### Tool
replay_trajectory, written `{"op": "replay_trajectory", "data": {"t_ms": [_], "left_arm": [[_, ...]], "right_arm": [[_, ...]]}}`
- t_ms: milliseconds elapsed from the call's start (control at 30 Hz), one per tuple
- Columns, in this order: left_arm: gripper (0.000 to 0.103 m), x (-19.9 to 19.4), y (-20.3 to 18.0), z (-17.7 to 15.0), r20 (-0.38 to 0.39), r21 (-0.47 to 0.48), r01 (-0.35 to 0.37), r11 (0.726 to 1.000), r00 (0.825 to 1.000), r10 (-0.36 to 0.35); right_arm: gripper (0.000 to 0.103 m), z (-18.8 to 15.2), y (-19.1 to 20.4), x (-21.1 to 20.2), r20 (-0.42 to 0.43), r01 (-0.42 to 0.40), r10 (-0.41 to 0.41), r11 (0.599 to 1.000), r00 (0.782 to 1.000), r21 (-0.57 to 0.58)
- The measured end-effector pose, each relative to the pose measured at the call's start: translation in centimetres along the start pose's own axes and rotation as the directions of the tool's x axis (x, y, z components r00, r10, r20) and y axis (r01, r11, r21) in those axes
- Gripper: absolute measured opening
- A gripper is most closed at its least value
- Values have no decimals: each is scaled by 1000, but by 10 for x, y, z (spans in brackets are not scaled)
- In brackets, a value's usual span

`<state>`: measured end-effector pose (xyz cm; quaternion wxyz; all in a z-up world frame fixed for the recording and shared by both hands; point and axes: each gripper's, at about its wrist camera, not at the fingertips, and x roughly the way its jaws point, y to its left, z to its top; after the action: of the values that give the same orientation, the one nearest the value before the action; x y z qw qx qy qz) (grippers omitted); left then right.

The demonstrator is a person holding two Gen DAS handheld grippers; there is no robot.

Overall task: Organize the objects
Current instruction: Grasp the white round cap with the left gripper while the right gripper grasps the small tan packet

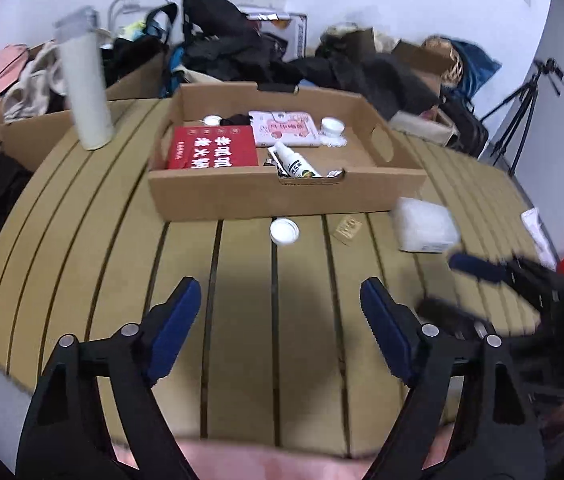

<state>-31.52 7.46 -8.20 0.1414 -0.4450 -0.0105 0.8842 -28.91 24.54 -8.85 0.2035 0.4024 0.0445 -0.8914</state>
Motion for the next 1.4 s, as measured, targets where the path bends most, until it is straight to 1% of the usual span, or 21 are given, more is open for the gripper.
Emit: {"op": "replay_trajectory", "data": {"t_ms": [133,233,267,300,333,367,500,567,600,633,667,800,867,967,1033,1067,1133,1200,1233,1367,1400], "left_arm": [[76,39,4,10,-42,19,0,1000,999,1],[74,66,11,18,-81,-1,15,1000,997,-15],[73,73,12,19,-87,-9,25,1000,996,-25],[73,80,12,21,-92,-14,33,999,995,-34],[72,85,12,22,-98,-11,33,999,995,-34],[71,90,11,23,-103,-3,29,1000,994,-29],[64,106,3,25,-123,28,18,999,992,-15],[45,112,0,27,-132,37,10,999,991,-5],[40,116,-3,27,-145,44,7,999,989,-1],[29,119,-4,26,-152,45,2,999,988,5],[24,118,-6,25,-134,58,-19,998,991,27],[24,118,-1,26,-144,32,2,999,990,2],[24,115,1,24,-151,14,-5,1000,989,7],[23,97,5,18,-136,-13,-6,1000,991,4],[24,76,12,12,-98,-47,5,999,995,-9],[24,69,16,10,-85,-64,2,998,996,-7],[24,50,29,4,-53,-120,0,993,999,-7],[24,34,41,-2,-28,-170,1,985,1000,-6],[24,29,44,-4,-21,-180,2,984,1000,-6],[24,14,50,-10,2,-189,7,982,1000,-7],[24,14,49,-10,5,-186,7,983,1000,-6]], "right_arm": [[63,27,-11,65,-88,55,-58,998,994,-38],[57,33,-19,99,-126,77,-79,997,989,-23],[51,32,-21,104,-129,75,-76,997,989,-18],[38,31,-24,111,-139,76,-77,997,987,-17],[34,30,-27,117,-151,85,-87,996,985,-19],[33,30,-27,118,-131,102,-107,994,986,-41],[24,30,-29,117,-130,71,-78,996,989,-53],[20,29,-31,114,-130,58,-63,997,989,-44],[15,29,-32,111,-126,55,-60,998,990,-39],[8,28,-32,108,-122,53,-57,998,991,-31],[4,28,-34,105,-119,47,-49,999,992,-18],[4,27,-37,87,-98,38,-37,999,995,17],[4,25,-40,81,-92,35,-32,999,995,32],[5,22,-50,74,-93,-16,28,992,995,123],[8,17,-55,76,-110,-50,76,974,991,219],[13,14,-53,76,-115,-59,88,970,989,234],[32,11,-43,79,-118,-40,69,972,991,230],[77,12,-33,88,-139,-17,50,973,989,230],[80,14,-29,93,-141,-7,41,973,989,232],[78,25,-27,112,-137,109,-75,958,988,265],[64,27,-28,118,-138,149,-114,950,984,274]]}}
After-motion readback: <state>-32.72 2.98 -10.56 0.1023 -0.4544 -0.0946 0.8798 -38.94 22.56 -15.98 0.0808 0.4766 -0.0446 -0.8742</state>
